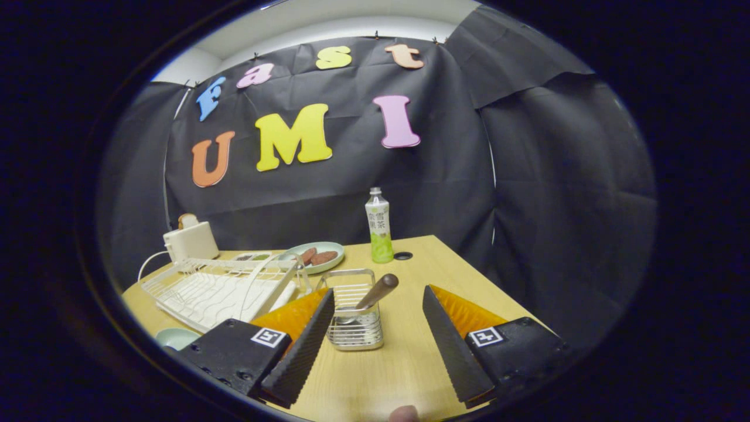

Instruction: Take the plate from the dish rack, then take the spoon from the basket and place it into the plate.

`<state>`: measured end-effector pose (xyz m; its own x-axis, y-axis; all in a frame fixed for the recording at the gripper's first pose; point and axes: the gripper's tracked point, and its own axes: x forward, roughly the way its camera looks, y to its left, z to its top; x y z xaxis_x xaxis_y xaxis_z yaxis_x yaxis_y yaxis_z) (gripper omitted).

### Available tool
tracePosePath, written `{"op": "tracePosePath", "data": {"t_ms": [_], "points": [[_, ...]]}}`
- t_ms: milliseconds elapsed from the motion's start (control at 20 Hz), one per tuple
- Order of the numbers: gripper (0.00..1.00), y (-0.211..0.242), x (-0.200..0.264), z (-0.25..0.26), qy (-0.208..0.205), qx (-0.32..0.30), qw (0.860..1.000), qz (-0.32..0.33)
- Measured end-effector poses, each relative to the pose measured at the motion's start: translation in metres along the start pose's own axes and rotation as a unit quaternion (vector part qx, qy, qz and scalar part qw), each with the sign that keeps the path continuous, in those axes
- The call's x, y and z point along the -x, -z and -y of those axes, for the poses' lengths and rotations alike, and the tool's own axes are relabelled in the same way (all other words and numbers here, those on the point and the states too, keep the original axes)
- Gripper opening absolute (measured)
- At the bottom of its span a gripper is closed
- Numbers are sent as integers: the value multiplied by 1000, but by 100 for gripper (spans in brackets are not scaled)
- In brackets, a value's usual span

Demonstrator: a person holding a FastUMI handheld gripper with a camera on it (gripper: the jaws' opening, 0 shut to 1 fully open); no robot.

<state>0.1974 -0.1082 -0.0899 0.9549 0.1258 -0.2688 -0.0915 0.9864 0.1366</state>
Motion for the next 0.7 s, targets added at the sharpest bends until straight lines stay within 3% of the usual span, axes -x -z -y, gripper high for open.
{"op": "tracePosePath", "data": {"t_ms": [350,650,700], "points": [[78,5,-30,-7,-25,-49,998,-35],[42,4,-35,-17,-37,-44,997,-46],[32,3,-37,-19,-40,-44,997,-46]]}}
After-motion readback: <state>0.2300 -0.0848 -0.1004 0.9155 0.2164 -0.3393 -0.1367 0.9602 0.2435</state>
